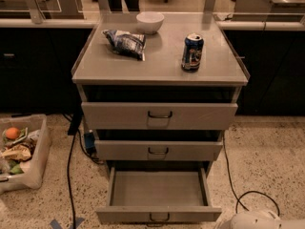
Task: Close bottom drawer
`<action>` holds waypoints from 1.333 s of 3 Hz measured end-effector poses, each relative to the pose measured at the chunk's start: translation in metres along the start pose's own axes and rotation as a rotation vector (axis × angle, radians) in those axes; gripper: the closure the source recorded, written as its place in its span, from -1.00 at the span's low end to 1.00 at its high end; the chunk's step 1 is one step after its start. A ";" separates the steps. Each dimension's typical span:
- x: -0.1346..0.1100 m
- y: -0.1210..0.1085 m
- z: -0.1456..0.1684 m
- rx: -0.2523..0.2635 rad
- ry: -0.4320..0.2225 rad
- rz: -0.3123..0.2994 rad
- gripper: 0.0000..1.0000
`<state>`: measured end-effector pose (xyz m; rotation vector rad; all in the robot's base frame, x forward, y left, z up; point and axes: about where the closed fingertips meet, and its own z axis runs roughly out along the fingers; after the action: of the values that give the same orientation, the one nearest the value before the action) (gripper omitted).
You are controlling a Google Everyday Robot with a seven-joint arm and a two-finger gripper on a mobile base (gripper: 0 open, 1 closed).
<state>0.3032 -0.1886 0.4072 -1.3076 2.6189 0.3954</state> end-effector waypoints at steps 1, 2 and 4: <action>-0.017 -0.014 0.031 -0.006 -0.026 0.006 1.00; -0.055 -0.024 0.089 -0.030 -0.070 -0.017 1.00; -0.050 -0.036 0.106 -0.024 -0.063 0.007 1.00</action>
Offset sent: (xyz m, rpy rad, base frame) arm 0.0704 0.0620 -0.0851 0.0721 -0.0241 -0.0026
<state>0.3665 -0.1381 0.3159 -1.2721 2.5760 0.4632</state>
